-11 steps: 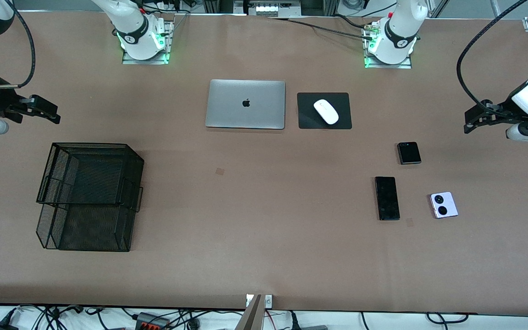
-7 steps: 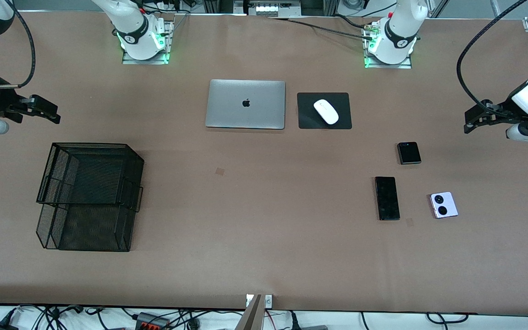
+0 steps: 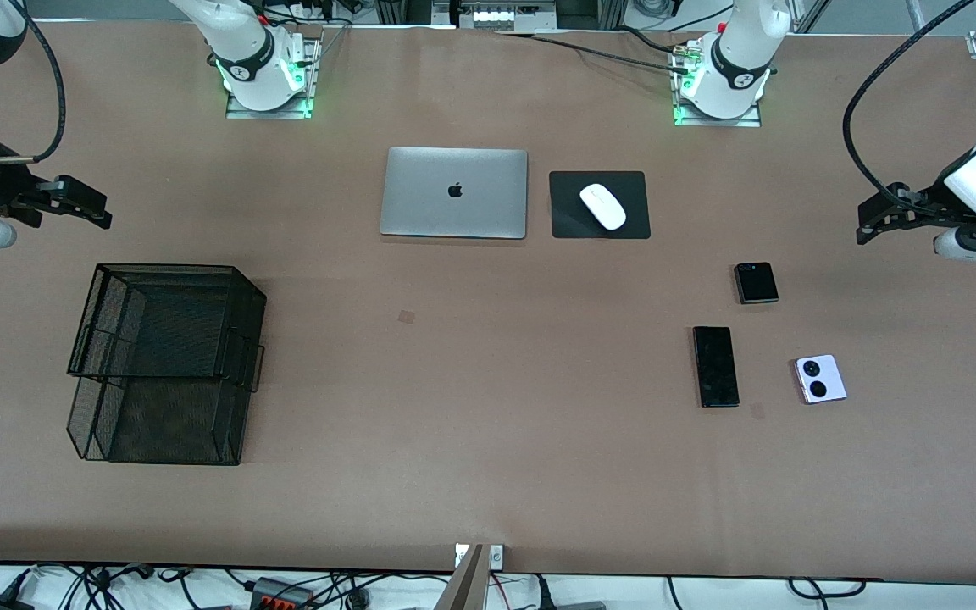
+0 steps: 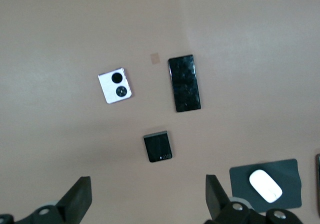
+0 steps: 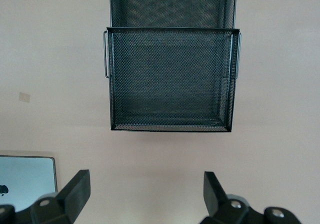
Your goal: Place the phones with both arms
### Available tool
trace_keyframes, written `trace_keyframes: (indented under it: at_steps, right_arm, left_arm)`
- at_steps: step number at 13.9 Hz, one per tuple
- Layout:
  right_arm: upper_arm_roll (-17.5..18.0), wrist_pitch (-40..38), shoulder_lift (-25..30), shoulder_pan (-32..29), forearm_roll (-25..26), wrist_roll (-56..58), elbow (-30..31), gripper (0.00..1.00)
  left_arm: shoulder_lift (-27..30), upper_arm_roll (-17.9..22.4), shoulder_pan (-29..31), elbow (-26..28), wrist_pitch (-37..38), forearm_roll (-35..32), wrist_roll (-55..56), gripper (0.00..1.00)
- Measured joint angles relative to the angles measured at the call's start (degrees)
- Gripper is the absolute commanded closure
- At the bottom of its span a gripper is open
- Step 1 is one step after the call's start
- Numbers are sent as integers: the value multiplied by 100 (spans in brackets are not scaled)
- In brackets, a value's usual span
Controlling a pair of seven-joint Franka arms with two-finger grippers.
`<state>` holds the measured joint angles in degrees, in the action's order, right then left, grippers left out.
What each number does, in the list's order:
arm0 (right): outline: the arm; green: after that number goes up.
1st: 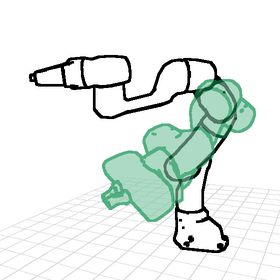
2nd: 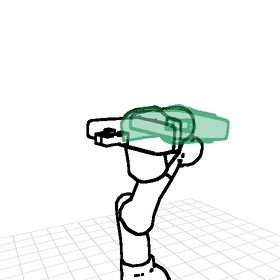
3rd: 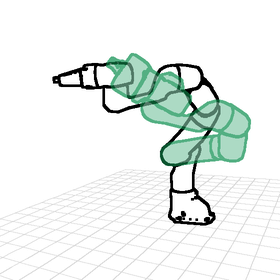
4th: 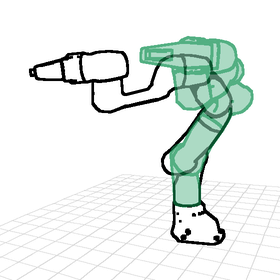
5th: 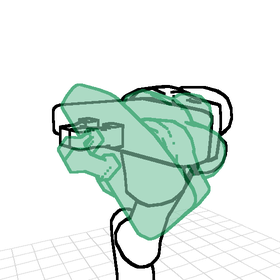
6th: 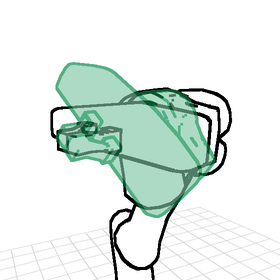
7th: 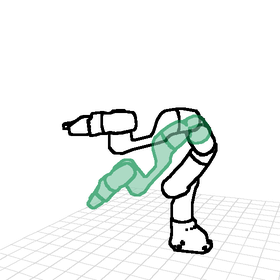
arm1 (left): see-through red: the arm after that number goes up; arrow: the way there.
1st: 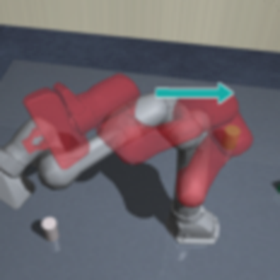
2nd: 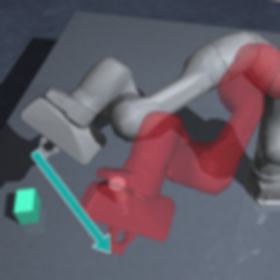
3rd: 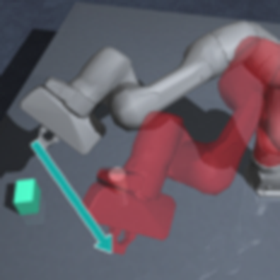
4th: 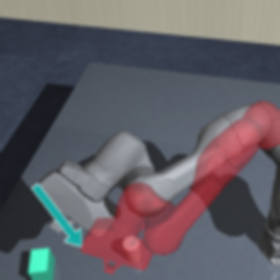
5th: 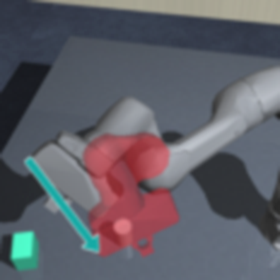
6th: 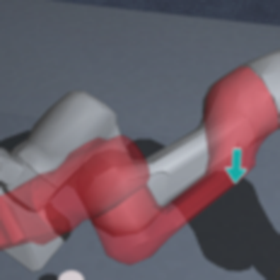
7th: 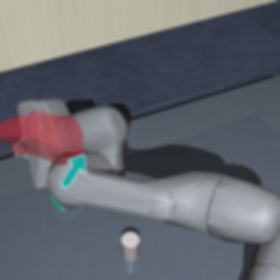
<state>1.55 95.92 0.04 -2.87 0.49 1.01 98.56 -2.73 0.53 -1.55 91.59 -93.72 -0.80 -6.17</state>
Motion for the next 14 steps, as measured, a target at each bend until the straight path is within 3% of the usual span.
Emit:
trace_keyframes:
  at_steps: [5,10,12,14]
  right_arm:
    - [0,0,0,0,0,0,0,0]
    - [-2,-1,0,-1,4,0,0,0]
    - [-2,0,-1,-1,4,0,0,0]
    - [-2,0,-1,-1,50,0,0,0]
  left_arm:
    - [-91,0,-26,1,81,0,0,0]
    - [-629,1,-19,66,300,0,-5,0]
    - [-961,-7,-26,223,-263,0,-6,0]
    - [-1297,-81,-32,539,-1344,0,-1,0]
